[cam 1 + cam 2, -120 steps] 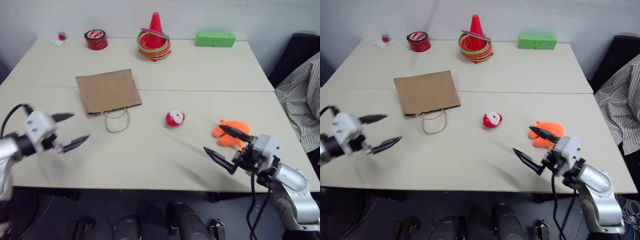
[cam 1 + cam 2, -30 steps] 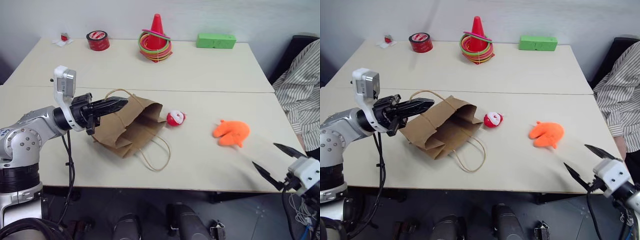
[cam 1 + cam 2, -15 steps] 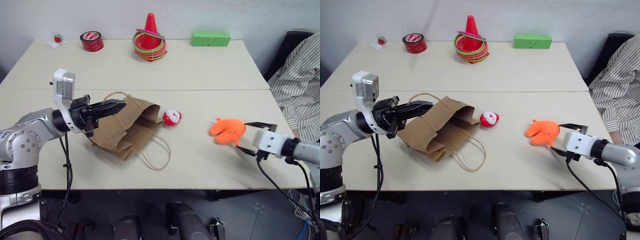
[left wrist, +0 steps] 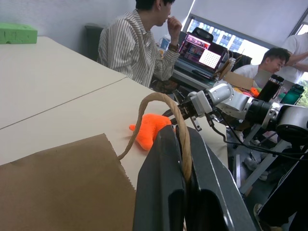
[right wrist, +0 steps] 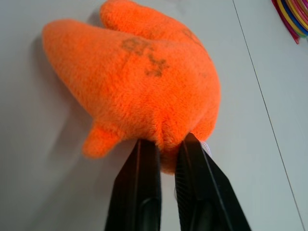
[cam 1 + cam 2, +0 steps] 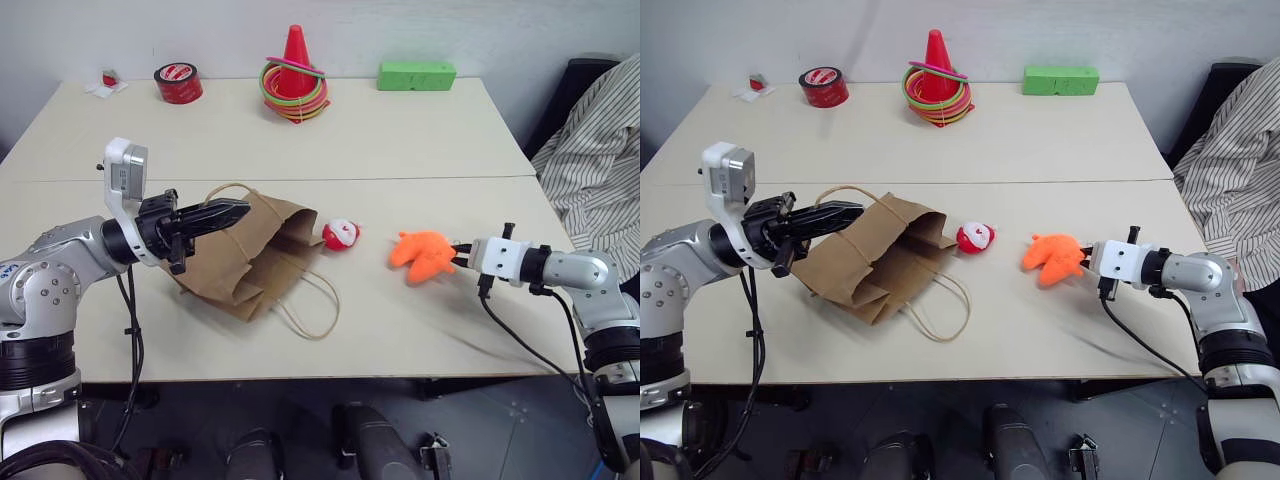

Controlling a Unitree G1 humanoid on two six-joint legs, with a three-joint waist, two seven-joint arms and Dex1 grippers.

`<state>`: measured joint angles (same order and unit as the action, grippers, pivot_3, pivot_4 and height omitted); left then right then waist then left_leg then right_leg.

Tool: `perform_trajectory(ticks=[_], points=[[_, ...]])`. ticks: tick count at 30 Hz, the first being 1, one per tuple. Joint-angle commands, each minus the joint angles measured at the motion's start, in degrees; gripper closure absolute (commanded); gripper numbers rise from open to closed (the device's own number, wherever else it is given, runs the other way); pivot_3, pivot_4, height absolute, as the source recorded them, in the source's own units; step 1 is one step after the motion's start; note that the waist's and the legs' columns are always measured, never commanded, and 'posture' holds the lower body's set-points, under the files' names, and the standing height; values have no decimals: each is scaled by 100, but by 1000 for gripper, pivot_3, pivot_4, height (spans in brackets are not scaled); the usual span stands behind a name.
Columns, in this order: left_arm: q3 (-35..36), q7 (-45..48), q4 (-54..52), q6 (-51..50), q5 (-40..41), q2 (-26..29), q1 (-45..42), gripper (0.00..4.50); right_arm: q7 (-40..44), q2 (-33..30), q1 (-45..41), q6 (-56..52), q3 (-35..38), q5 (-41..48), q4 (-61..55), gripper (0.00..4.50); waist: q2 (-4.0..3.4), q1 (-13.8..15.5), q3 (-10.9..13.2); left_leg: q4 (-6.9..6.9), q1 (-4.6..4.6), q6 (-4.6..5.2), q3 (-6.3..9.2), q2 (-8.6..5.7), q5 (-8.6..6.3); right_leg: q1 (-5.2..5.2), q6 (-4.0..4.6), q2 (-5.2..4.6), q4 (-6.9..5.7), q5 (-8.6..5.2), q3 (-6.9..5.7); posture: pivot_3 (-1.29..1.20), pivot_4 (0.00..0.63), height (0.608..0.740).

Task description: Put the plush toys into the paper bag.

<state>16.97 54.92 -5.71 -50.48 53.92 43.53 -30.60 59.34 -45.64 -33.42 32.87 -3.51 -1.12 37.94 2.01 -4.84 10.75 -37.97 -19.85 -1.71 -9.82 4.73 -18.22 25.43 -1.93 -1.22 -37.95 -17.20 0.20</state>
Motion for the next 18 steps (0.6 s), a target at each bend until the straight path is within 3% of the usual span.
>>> perform_trajectory(ticks=[1,5,8,13,18], points=[[100,43,-27,135,-8,15,-16,4500,252,-47,200,-402,335,698,-583,4469,0,1,0,0,0,0,0,0,0,0,0,0,0,0,0,0,150,740],[104,65,-4,154,-12,27,-19,4500,772,-64,672,-1369,637,1974,-1965,4469,-1,11,1,0,-3,0,2,0,0,0,-1,0,1,0,0,0,150,740],[102,68,-2,93,37,32,-46,4500,787,-105,924,-2338,478,2347,-3298,4469,-2,0,1,1,-2,-1,6,4,-1,0,0,2,-1,0,-2,0,150,740],[158,-47,6,-225,377,-60,-228,4500,-44,662,492,-3648,-412,1840,-4553,4469,-2,-11,1,-1,1,-4,6,5,-2,1,1,2,-5,0,-2,0,150,740],[157,-27,41,-463,540,-42,-355,4500,-564,1364,-142,-4075,-1313,763,-4313,4469,-2,36,1,-5,-28,-2,10,1,-2,22,2,-1,-2,0,-9,0,150,740]])
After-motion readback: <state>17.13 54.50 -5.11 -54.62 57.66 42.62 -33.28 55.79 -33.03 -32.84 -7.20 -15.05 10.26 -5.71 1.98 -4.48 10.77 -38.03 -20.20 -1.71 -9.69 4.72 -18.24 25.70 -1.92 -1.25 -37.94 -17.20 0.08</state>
